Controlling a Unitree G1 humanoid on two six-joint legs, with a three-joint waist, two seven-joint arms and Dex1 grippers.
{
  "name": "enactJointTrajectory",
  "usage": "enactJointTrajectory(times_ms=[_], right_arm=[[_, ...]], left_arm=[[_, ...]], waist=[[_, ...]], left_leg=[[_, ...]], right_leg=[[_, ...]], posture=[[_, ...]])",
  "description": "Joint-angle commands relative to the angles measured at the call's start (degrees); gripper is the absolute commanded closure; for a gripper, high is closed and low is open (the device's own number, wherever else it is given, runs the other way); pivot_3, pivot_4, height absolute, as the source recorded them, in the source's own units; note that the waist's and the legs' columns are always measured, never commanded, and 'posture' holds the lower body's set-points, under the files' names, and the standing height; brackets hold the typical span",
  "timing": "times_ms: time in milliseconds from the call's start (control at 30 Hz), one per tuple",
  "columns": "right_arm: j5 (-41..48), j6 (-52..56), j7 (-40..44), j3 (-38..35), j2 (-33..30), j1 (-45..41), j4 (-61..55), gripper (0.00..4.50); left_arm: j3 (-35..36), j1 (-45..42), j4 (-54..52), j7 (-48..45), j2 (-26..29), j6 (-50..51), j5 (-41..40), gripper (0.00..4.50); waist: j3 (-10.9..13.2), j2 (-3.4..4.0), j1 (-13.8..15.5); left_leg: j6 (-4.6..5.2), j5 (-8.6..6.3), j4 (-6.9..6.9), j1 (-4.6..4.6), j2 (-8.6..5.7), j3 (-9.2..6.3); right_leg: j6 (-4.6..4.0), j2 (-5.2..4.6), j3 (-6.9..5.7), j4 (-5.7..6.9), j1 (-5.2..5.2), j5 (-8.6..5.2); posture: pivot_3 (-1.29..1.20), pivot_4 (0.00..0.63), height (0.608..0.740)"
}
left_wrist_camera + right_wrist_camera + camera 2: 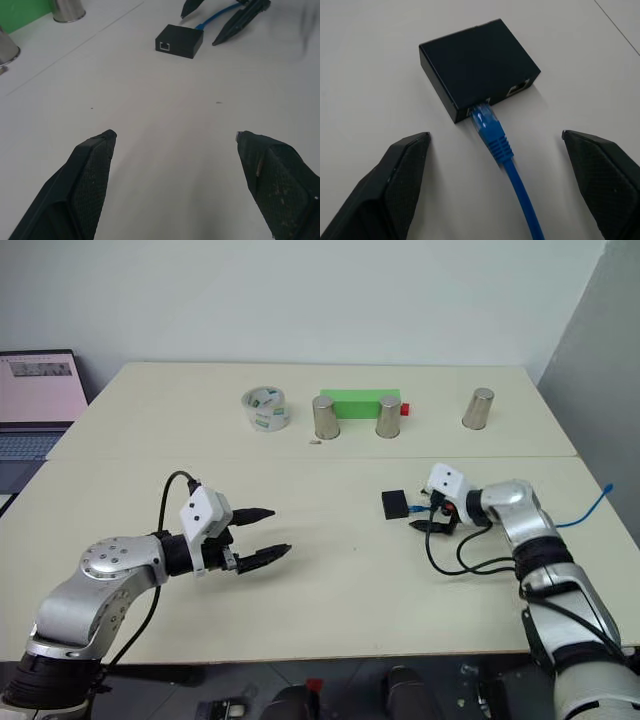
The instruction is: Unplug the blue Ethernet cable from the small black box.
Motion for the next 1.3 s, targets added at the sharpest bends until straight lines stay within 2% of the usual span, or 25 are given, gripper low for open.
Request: enactJointTrajectory(times_ms=[33, 300, 500, 667, 900, 1100, 1300], right_arm=[[-2.4, -3.3, 3.4, 1.1, 0.0, -2.3, 5.0, 1.07], [-4.3, -6.1, 5.2, 1.4, 0.4, -4.1, 8.1, 3.0], [-4.2, -6.0, 5.1, 0.8, -0.2, -3.0, 3.8, 4.4], [-5.1, -13.8, 0.2, 0.0, -1.3, 0.9, -8.9, 4.4], [-11.9, -28.5, -11.0, 2.2, -0.8, 4.7, -26.3, 4.4], [-14.7, -31.5, -14.0, 4.3, 0.5, 6.7, -34.7, 4.4], [-13.7, -29.4, -13.4, 5.6, 0.9, 7.9, -38.4, 4.4]], left_arm=[[0.3, 0.0, -1.7, 0.0, 0.0, -1.3, 0.5, 0.4], [0.4, -0.3, -0.2, -0.8, -0.1, -1.9, 0.8, 0.4], [1.4, -1.5, 1.8, -1.7, -0.6, 0.3, -1.4, 0.4], [5.0, -3.1, 3.1, -0.1, -3.5, 7.8, -9.0, 0.4], [8.9, -5.7, 3.0, 4.0, -9.8, 21.3, -22.1, 0.4], [8.5, -7.4, 2.8, 7.2, -15.3, 23.4, -25.5, 0.4], [8.4, -8.8, 4.2, 8.6, -17.5, 22.9, -25.4, 0.4]], waist=[[0.0, 0.0, 0.0], [0.0, 0.0, 0.0], [0.0, 0.0, 0.0], [0.0, 0.01, 0.1], [0.0, 0.01, -0.3], [0.0, 0.0, 0.1], [0.0, 0.0, 0.6]], left_leg=[[0.0, 0.0, 0.0, 0.0, 0.0, -0.01], [0.0, 0.0, 0.08, 0.1, -0.01, -0.01], [0.0, 0.01, 0.07, 0.11, -0.01, -0.03], [0.0, 0.0, 0.06, 0.04, -0.01, -0.09], [-0.01, 0.01, 0.06, 0.02, 0.01, -0.06], [-0.06, 0.04, 0.09, 0.01, 0.0, -0.1], [-0.1, 0.06, 0.12, 0.03, -0.04, -0.14]], right_leg=[[0.0, 0.0, -0.01, 0.0, 0.0, 0.0], [0.03, 0.0, 0.01, 0.06, 0.11, 0.0], [0.03, 0.0, -0.01, 0.09, 0.11, 0.01], [0.02, 0.0, -0.04, 0.06, 0.09, 0.01], [0.09, -0.01, -0.04, 0.13, 0.0, -0.03], [0.01, -0.01, -0.04, 0.16, 0.01, 0.02], [0.02, -0.03, -0.05, 0.12, 0.07, 0.02]], posture=[[0.0, 0.15, 0.74], [0.0, 0.15, 0.74], [0.0, 0.15, 0.74], [0.0, 0.15, 0.74], [0.0, 0.15, 0.74], [0.0, 0.15, 0.74], [0.0, 0.15, 0.74]])
